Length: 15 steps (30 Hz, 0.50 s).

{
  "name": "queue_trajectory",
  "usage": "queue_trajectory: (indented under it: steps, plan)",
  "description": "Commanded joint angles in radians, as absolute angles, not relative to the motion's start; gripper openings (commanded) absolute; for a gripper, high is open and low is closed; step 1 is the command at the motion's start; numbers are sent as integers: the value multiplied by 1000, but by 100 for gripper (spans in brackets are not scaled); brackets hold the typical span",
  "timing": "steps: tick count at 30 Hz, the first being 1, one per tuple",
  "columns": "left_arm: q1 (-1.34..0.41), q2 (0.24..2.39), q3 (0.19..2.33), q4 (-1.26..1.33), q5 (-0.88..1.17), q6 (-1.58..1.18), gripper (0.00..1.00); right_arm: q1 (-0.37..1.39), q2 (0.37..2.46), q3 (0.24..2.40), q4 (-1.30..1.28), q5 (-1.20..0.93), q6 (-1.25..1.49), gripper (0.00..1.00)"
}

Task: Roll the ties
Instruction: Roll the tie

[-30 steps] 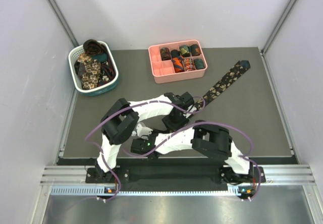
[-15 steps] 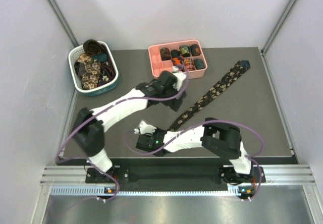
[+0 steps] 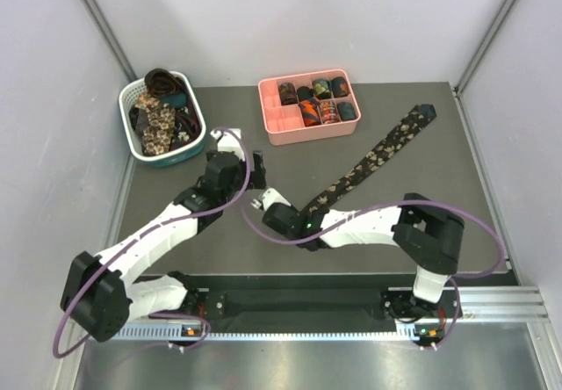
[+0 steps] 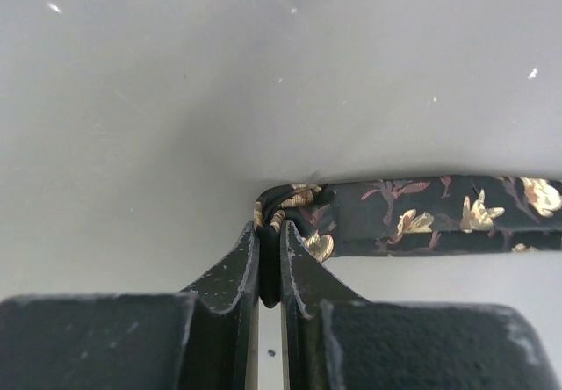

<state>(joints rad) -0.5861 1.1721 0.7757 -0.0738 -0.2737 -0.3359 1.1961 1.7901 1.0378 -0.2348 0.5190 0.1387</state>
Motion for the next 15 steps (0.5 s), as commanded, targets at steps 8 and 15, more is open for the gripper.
queue_trajectory:
  steps: [8,15]
  plan:
    - [-574,1037,646,103,-391,-419,99,1066,1618,940,-60,204,179,0]
    - [-574,1100,635,115,-296,-380,99,931,1568,879,-8,-61,233,0]
